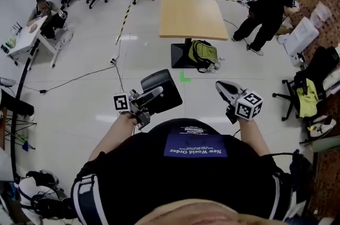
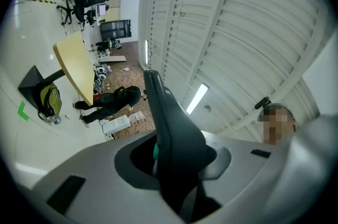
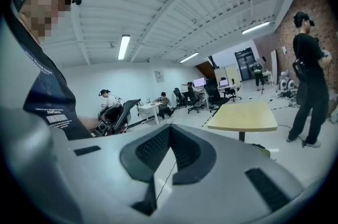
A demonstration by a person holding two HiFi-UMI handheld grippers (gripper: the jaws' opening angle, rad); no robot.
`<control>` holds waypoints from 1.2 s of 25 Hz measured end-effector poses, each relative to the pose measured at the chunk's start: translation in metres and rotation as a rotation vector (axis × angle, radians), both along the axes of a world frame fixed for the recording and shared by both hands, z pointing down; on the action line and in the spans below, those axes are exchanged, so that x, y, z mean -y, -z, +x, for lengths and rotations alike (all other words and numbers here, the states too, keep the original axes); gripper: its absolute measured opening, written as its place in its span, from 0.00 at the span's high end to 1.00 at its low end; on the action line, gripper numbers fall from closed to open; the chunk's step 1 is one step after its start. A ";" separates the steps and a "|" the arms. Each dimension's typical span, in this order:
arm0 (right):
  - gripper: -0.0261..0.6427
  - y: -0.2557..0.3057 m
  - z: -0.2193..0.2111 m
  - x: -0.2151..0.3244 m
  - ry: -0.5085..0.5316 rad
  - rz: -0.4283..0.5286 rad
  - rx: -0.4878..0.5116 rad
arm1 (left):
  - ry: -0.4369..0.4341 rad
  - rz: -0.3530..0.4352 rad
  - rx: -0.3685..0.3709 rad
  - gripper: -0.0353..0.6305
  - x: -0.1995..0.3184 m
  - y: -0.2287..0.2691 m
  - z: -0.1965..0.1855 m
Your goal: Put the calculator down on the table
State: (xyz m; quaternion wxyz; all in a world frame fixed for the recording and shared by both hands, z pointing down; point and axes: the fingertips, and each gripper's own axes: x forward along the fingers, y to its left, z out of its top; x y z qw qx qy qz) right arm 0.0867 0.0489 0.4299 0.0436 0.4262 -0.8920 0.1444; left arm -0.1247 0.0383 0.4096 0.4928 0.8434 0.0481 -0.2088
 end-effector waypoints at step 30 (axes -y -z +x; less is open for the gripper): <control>0.98 -0.018 0.160 0.374 0.262 -0.025 0.056 | 0.278 -0.063 0.068 0.74 0.312 -0.014 0.167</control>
